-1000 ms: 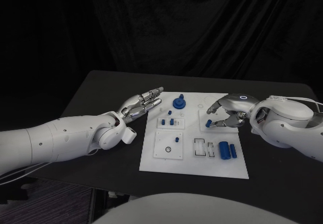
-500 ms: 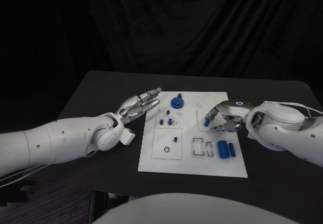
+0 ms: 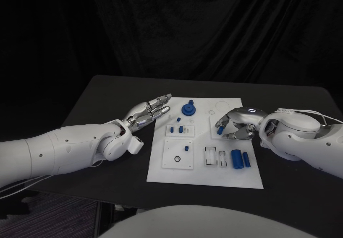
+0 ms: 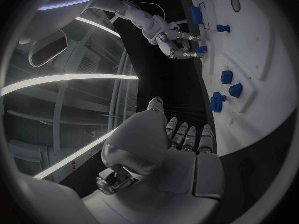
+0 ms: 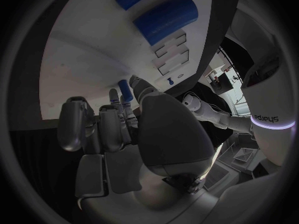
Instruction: Assemble the parts on the task board
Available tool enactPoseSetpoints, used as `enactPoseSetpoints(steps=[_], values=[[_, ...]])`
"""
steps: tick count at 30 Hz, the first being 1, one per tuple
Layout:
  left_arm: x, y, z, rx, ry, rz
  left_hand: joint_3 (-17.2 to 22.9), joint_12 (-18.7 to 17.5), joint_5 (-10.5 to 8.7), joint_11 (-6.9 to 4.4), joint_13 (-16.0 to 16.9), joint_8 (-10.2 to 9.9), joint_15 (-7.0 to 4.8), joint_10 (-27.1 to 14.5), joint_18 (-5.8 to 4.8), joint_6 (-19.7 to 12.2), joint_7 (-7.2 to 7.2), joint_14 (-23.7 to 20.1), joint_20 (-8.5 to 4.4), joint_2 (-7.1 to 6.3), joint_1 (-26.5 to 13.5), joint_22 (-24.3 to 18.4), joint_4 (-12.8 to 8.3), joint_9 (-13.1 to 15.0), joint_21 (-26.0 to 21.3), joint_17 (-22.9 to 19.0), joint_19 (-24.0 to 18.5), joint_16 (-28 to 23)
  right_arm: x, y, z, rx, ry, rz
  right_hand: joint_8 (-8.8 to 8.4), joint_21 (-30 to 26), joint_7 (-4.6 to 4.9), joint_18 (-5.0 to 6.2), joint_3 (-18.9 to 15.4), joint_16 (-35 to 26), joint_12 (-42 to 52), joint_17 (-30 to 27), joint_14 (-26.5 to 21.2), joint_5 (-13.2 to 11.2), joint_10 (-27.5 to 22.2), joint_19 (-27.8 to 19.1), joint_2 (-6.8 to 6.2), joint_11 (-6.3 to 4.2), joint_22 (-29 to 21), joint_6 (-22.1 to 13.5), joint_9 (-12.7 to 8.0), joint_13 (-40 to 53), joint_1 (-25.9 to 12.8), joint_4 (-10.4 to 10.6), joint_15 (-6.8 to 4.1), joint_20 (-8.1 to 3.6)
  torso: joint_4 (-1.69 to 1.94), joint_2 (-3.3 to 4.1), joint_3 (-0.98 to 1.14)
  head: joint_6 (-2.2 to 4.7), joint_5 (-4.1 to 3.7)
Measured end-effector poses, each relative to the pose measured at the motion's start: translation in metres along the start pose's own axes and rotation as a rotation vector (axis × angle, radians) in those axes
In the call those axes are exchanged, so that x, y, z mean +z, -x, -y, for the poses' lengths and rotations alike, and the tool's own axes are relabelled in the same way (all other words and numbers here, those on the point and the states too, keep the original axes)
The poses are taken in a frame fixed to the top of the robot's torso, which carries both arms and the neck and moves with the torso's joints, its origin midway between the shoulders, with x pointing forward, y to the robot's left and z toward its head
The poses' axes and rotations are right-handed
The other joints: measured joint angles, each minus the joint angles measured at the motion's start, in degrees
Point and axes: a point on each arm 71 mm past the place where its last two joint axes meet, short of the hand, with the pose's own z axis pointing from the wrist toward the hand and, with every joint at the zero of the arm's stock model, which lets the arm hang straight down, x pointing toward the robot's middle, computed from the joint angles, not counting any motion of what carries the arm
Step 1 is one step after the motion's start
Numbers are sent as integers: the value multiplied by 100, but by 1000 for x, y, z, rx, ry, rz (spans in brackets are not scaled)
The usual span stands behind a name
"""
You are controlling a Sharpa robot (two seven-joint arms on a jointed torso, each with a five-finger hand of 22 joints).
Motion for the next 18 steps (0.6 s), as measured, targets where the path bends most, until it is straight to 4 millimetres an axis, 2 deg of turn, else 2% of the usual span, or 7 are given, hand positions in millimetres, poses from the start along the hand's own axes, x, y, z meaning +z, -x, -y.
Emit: enactPoseSetpoints(steps=[1, 6, 10, 13, 18], values=[[0, 0, 0, 0, 0, 0, 0, 0, 0, 0, 0, 0, 0, 0, 0, 9, 9, 0, 0, 0, 0, 0, 0, 0, 0, 0, 0, 0, 0, 0, 0, 0, 2, 0, 0, 0, 4, 0, 0, 0, 0, -1, 0, -14, 16, 0, 0, -11, 0, 3, -2, 0, 0, 0, 0, 0, 1, -1, -2, 0, 0], [0, 0, 0, 0, 1, 0, 0, 0, 0, 0, 0, 0, 0, 0, 0, 30, 30, 0, 21, 0, 0, 0, 0, 0, 0, 0, -21, 0, 2, -1, -1, 1, 7, 0, 58, -16, 139, 0, 16, -42, 0, -29, 20, -130, 195, -22, 0, -46, 0, 139, -2, 1, 0, -16, -20, -22, 5, -2, -9, 0, -10], [0, 0, -1, 1, 1, 0, 0, 0, 0, 0, 0, 0, 0, 0, -1, 30, 30, 0, 21, 0, 0, 0, 0, 0, 0, 1, -21, 0, 3, -2, -2, 2, 10, 1, 153, -57, 173, 1, 77, -57, -38, -56, 0, -235, 310, -47, 0, -59, 0, 315, 16, 6, 0, -23, -40, -47, 6, -4, -10, 0, -14], [0, 0, -1, 1, 1, 1, 0, 0, 22, 16, 0, 0, 0, 16, -1, 30, 30, 0, 21, 0, 0, 0, 0, 0, 0, 1, -21, 0, 3, -2, -2, 2, 10, 5, 241, -124, 177, 1, 181, -91, -38, -104, 21, -236, 434, -74, 55, -81, 0, 504, 76, 16, 54, -47, -61, -74, 5, -4, -10, 0, -7], [0, 0, -1, 0, 2, 0, 16, 0, 22, 16, 0, 0, 0, 16, -1, 29, 30, 0, 21, 0, 0, 1, -16, 0, 0, 2, -21, 0, 3, -1, -1, 3, 7, 18, 408, -162, 170, 1, 349, -129, -38, -143, 7, -210, 642, -97, 66, -142, 0, 839, 190, 35, 191, -111, -117, -97, 4, -4, -10, 0, 4]])
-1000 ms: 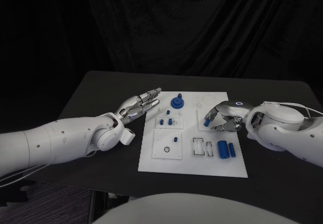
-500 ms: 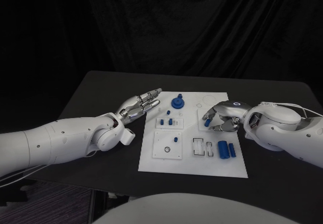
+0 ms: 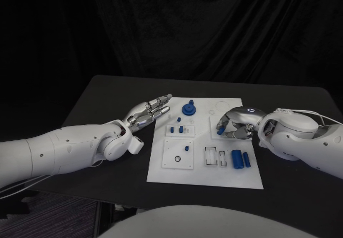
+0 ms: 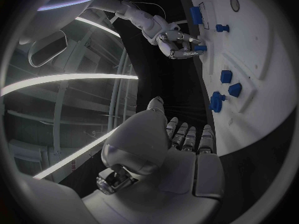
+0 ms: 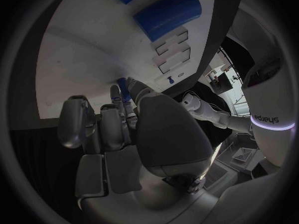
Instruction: Assemble the parts on the task board
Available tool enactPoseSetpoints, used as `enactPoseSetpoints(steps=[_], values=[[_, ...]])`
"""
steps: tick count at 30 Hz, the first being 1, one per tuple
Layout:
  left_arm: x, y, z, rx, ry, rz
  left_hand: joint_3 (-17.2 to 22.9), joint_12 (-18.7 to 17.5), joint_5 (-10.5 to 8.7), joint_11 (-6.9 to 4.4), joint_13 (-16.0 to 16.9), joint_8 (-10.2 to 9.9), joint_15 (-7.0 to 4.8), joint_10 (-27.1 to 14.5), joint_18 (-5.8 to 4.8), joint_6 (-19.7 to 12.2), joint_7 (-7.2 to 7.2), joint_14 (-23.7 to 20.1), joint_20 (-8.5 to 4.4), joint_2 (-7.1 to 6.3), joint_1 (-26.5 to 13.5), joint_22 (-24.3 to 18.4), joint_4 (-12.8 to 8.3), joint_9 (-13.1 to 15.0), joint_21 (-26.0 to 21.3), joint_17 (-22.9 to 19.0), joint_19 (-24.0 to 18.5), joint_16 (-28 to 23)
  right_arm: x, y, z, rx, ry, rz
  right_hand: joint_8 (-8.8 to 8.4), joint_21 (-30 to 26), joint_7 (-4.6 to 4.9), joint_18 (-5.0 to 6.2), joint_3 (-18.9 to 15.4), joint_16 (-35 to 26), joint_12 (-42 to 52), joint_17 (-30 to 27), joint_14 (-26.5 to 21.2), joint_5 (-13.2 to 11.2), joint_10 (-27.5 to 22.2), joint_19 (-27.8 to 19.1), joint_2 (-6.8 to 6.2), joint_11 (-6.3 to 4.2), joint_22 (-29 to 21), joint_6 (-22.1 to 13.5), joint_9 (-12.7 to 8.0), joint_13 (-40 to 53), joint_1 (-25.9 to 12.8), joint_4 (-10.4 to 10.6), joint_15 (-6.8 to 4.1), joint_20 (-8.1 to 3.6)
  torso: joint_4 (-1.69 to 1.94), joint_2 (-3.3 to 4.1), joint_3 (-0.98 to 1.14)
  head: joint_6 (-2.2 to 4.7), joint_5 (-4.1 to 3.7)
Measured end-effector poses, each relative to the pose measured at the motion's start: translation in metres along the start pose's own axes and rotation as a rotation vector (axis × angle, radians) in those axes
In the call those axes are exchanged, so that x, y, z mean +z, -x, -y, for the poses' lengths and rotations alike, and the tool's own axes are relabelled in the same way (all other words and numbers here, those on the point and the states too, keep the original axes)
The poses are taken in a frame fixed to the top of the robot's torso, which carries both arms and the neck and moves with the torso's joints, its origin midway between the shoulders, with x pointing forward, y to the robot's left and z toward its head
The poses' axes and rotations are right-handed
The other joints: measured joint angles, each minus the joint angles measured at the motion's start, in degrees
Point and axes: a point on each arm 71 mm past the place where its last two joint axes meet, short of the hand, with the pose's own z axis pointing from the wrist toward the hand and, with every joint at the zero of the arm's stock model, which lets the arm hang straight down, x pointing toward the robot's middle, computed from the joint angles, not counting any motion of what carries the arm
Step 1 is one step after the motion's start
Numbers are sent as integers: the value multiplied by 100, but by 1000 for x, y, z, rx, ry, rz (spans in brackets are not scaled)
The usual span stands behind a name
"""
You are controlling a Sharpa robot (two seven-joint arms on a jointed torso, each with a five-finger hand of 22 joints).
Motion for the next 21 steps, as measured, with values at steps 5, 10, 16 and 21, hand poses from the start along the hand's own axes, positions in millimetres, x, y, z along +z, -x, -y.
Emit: enactPoseSetpoints(steps=[5, 10, 16, 21], values=[[0, 0, 0, -1, 0, -1, 0, 0, 0, 0, 0, 0, 0, 0, 0, 12, 12, 0, 13, 6, 39, 0, 0, 0, 0, 1, 12, 0, 1, 1, 0, 0, 0, 15, 105, -57, -8, 0, 87, -31, 0, -50, -6, 0, 145, -36, -5, -29, 0, 218, 95, 12, 5, -6, -6, -36, -4, 1, 1, 0, 4], [0, -1, 0, -2, 0, -3, 0, 27, 0, 0, 0, 0, 0, 0, 0, 21, 21, 0, 40, 0, 45, 0, 0, 0, 0, 2, 0, 0, 1, 2, 1, 1, 0, 34, 181, -150, -30, 0, 137, -116, 0, -163, -6, -10, 286, -67, -16, -61, 0, 398, 170, 23, 44, -24, -48, -67, -4, 3, 3, 0, 14], [0, -2, 0, -3, 0, -4, 16, 52, 0, 0, 0, 0, 0, 0, 89, 61, 61, 0, 40, 26, 72, 0, -16, 6, 0, 2, 0, 0, 0, 4, 0, 2, 6, 61, 272, -195, -94, 1, 181, -166, 45, -226, -27, -54, 537, -105, -29, -153, 0, 579, 247, 47, 92, -54, -110, -105, -5, 3, 4, 0, 29], [0, -2, -1, -3, 0, -4, 16, 52, 0, 0, 0, 0, 0, 0, 89, 61, 61, 0, 40, 26, 72, 0, -16, 6, 0, 3, 0, 0, -2, 5, -1, 4, 18, 85, 326, -195, -99, 1, 180, -181, 45, -211, -7, -67, 698, -86, -36, -218, 0, 667, 246, 59, 99, -55, -170, -149, -7, 3, 4, 0, 48]])
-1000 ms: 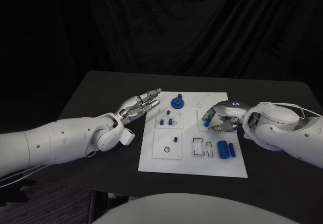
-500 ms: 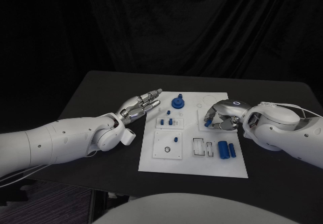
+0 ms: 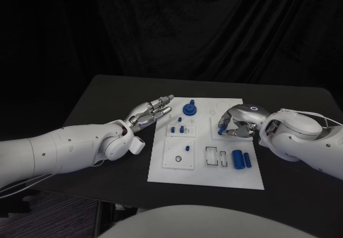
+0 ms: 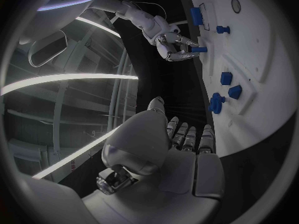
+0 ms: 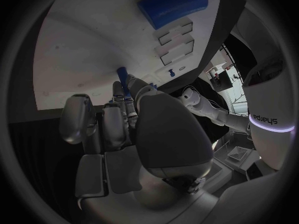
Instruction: Assemble the parts on the task board
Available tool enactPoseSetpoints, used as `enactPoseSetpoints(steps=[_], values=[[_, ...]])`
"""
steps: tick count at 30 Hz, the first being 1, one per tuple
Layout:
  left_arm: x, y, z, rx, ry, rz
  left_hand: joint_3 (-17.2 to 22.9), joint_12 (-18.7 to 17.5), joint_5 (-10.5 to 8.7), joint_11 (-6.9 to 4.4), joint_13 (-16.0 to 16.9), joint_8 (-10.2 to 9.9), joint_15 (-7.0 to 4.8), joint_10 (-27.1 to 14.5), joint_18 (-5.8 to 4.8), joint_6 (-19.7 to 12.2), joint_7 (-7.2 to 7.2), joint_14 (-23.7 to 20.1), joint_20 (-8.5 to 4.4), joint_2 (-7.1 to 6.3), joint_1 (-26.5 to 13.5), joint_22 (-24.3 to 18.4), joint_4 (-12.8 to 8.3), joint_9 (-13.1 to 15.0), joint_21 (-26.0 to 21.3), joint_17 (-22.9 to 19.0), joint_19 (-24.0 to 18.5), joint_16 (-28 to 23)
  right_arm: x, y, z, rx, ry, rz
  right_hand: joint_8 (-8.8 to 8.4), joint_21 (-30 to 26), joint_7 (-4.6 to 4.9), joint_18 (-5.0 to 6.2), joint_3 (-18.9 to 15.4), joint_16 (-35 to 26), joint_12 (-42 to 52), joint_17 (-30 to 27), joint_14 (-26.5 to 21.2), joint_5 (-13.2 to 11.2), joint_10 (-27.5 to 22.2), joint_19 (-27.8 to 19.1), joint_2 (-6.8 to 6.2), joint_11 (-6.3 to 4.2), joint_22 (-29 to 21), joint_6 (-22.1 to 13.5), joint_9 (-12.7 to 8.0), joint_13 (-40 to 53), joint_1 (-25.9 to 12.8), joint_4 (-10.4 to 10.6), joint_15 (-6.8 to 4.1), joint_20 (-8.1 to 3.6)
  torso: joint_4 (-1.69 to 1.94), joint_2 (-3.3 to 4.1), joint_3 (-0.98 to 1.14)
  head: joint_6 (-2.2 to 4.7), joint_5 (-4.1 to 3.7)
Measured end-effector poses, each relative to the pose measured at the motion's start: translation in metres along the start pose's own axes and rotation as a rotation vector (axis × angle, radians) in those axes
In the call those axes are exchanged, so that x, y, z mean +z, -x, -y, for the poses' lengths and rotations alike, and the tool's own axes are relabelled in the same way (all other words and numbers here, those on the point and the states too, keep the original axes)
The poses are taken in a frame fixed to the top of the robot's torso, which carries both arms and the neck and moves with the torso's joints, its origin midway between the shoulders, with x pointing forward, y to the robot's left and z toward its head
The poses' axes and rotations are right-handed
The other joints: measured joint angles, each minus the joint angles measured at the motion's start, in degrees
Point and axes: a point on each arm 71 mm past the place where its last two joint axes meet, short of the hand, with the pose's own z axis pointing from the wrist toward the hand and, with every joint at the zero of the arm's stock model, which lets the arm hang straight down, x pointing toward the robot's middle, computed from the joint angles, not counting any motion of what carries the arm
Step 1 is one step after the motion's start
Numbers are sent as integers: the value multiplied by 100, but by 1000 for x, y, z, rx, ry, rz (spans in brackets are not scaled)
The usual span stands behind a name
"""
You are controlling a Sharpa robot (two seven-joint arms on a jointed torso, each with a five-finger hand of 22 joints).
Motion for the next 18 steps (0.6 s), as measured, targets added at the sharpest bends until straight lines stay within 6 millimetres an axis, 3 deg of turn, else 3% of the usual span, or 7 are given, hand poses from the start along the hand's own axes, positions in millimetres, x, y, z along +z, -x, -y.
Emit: enactPoseSetpoints(steps=[10, 18], values=[[-1, 1, 0, 1, 1, 2, 0, 23, 0, 0, 5, 0, 0, 0, -1, -1, 42, 0, 0, 0, 0, 0, 0, -1, 0, -4, 0, 0, -10, 14, -14, 5, 49, 65, 5, 0, 11, 0, -1, 0, -1, 17, 0, -10, 145, -1, -2, -56, 0, 53, 0, 6, -2, 0, -40, -41, 0, 2, 2, 0, 76], [-1, 1, 0, 2, 1, 4, 17, 23, 0, 0, 5, 0, 0, 0, -1, -1, 41, 0, 0, 0, 0, 0, 17, -1, 0, -5, 0, 0, -22, 40, -46, -15, 140, 118, 5, 24, -1, 0, -18, 0, -56, 38, 3, 14, 325, 40, -15, -99, 0, 85, 0, 12, 8, -16, -77, -82, 0, 3, 2, 0, 116]])
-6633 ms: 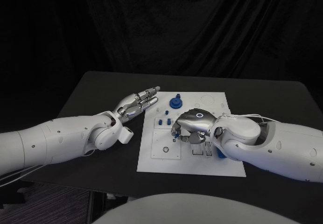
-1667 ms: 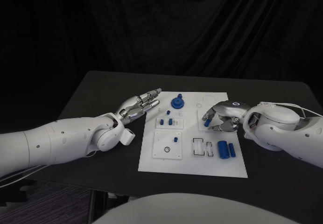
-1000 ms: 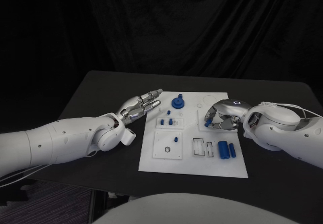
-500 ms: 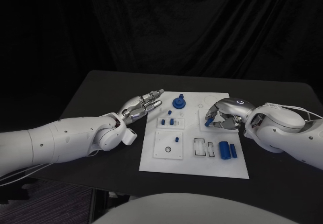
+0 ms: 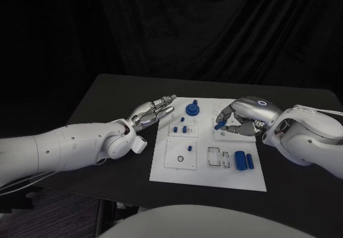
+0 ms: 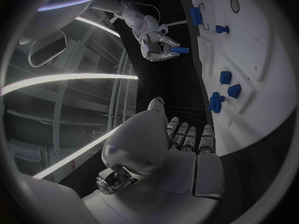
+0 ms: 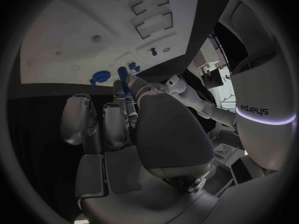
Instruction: Assemble the parts on the task board
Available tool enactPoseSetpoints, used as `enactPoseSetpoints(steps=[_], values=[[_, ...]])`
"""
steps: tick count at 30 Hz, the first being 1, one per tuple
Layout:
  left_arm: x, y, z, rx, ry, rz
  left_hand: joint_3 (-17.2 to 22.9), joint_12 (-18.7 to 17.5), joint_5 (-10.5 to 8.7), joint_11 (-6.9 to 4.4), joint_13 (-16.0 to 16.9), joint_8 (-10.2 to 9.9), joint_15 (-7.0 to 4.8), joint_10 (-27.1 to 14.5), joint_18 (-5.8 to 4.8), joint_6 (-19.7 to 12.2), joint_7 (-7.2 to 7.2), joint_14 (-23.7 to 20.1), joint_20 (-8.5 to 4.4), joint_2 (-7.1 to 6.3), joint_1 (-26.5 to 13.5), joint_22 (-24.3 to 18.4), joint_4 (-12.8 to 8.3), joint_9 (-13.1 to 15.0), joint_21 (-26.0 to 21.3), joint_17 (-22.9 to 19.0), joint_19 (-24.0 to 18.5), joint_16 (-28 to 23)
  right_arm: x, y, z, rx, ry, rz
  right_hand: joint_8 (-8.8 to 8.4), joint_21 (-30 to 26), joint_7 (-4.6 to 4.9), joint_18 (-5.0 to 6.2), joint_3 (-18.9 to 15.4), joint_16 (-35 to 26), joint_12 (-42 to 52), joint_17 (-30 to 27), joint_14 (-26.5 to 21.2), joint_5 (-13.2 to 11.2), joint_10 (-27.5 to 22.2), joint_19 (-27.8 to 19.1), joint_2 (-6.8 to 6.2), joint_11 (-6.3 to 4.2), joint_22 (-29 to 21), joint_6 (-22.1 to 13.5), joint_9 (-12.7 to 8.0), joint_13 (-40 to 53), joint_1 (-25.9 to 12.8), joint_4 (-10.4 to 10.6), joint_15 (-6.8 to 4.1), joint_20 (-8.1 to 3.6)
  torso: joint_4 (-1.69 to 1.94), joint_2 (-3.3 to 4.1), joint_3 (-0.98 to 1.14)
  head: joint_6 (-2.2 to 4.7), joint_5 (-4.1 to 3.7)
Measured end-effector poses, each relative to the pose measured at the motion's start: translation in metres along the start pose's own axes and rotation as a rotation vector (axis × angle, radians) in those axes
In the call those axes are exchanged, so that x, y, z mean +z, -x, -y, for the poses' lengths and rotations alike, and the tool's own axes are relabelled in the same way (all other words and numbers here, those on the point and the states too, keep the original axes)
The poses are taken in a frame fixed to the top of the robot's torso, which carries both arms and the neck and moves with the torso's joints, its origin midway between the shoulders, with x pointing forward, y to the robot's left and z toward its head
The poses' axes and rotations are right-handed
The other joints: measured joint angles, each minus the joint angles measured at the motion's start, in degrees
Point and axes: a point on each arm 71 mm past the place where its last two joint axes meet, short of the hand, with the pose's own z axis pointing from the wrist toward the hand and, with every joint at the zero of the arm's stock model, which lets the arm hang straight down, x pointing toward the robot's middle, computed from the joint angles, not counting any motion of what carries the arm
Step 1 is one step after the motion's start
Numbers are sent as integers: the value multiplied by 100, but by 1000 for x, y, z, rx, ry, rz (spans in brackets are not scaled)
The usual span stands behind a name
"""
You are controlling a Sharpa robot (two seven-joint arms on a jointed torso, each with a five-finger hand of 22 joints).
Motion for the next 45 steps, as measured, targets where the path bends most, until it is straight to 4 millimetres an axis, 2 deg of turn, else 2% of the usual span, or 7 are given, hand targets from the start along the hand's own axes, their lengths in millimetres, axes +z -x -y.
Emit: enactPoseSetpoints(steps=[7, 12, 16, 21, 29, 37, 45], values=[[1, 0, -1, 2, 0, 1, 0, -1, -22, 0, 0, 0, -13, 0, 0, 21, 21, -14, 0, 0, 0, 0, 0, 0, 0, 1, 0, 0, 5, 0, -34, -6, 95, -6, 0, 28, -1, 0, 0, 0, -17, 20, 0, 0, 4, 0, 8, 2, 0, 1, 0, 4, -9, 0, 0, 0, 3, 3, -2, 0, 10], [2, 0, -2, 2, 2, 1, 0, -1, -22, 0, -1, 0, -43, 0, -1, 21, 21, 0, 0, 0, 0, -6, 0, -1, 0, 1, 0, 0, 17, -17, -58, -18, 167, -45, 0, 286, -9, 1, -16, 136, -55, 222, 2, 0, 29, 71, 34, -21, 0, 9, 0, 5, -35, -16, -1, -71, 5, 4, -9, 0, 31], [1, 0, -2, 2, 3, 2, 0, -1, -45, -30, -1, 0, -69, 11, -1, 21, 21, -16, -5, 0, 0, -19, 0, 4, 0, 2, 1, 0, 30, -31, -72, -39, 213, -74, 0, 289, -9, 0, -16, 137, -78, 247, 20, 0, 36, 71, 35, -27, 0, 10, 0, 0, -37, -16, -19, -71, 7, 1, -16, 0, 37], [1, 0, -3, 5, 4, 7, -24, 17, -72, -46, -1, 0, -84, -5, -2, 75, -33, -1, -64, 15, -15, -42, 24, 4, 0, 3, -20, 0, 40, -40, -82, -61, 242, -88, 0, 289, -11, 1, -16, 160, -130, 270, 5, -1, 37, 71, 35, -26, 0, 11, -1, -6, -38, -16, -34, -71, 8, 1, -14, 0, 65], [1, 2, -3, 20, 5, 24, -24, 37, -73, -46, -2, 0, -84, -5, -2, 62, -64, -1, -64, 1, -48, -45, 24, 3, 0, 4, -20, 0, 52, -51, -96, -87, 270, -100, 0, 289, -17, 1, -17, 177, -166, 304, 5, -1, 46, 71, 20, -19, 0, 17, -1, -12, -52, -16, -34, -71, 1, -5, -3, 0, 94], [2, 2, -4, 30, 5, 36, -24, 37, -96, -46, -2, 22, -83, -5, -2, 62, -64, -1, -64, 1, -48, -44, 24, 8, 0, 5, -20, 0, 58, -63, -98, -112, 272, -127, 0, 289, -17, 1, -15, 177, -166, 309, 5, -2, 53, 92, 18, -11, 0, 18, -1, -13, -52, -49, -34, -50, 24, -3, -5, 0, 45], [3, 2, -4, 39, 5, 45, -24, 69, -133, -29, 7, 22, -63, 12, -2, 85, -40, -21, -64, 18, -64, -38, 24, 8, 0, 3, -20, 0, 59, -75, -98, -120, 269, -153, 32, 314, -18, 1, -1, 200, -175, 341, 5, -39, 126, 113, -18, -17, 0, 19, 0, -2, -87, -83, -34, -71, 2, 4, 5, 0, 103]])
